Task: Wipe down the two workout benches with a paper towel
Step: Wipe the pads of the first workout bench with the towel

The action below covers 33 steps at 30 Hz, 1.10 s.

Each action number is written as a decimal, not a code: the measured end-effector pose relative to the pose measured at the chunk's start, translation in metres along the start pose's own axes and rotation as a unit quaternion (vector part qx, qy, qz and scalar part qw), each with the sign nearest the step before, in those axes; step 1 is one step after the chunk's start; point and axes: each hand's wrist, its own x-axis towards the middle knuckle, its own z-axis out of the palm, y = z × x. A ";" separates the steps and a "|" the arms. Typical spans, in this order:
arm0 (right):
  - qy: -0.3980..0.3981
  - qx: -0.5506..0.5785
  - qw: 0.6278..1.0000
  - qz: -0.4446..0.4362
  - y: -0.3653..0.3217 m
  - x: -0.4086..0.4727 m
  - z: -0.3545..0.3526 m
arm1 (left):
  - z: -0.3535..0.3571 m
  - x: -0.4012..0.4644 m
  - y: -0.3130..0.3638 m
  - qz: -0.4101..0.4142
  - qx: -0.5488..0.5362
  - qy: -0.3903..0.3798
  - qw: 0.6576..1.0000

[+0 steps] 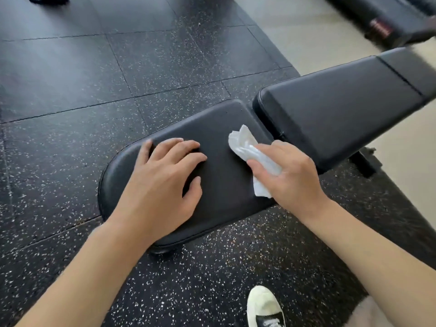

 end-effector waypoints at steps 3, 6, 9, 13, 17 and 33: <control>0.026 -0.018 0.999 0.003 -0.010 -0.012 0.004 | 0.002 0.009 0.002 0.016 -0.010 -0.001 1.000; 0.002 0.009 0.997 -0.080 -0.046 -0.041 0.016 | 0.002 0.018 -0.003 0.019 -0.032 0.018 0.999; -0.035 0.008 0.990 -0.134 -0.044 -0.045 0.017 | 0.005 0.019 -0.007 0.026 -0.034 0.029 0.999; 0.030 -0.034 0.999 0.021 0.009 0.001 -0.001 | 0.006 0.019 -0.010 0.029 -0.026 0.032 0.999; 0.034 -0.043 0.995 0.087 0.011 0.016 0.001 | 0.006 0.017 -0.011 0.026 -0.032 0.053 0.998; -0.004 -0.027 0.999 0.047 -0.006 0.080 0.030 | -0.001 0.015 -0.023 -0.065 -0.017 0.081 0.994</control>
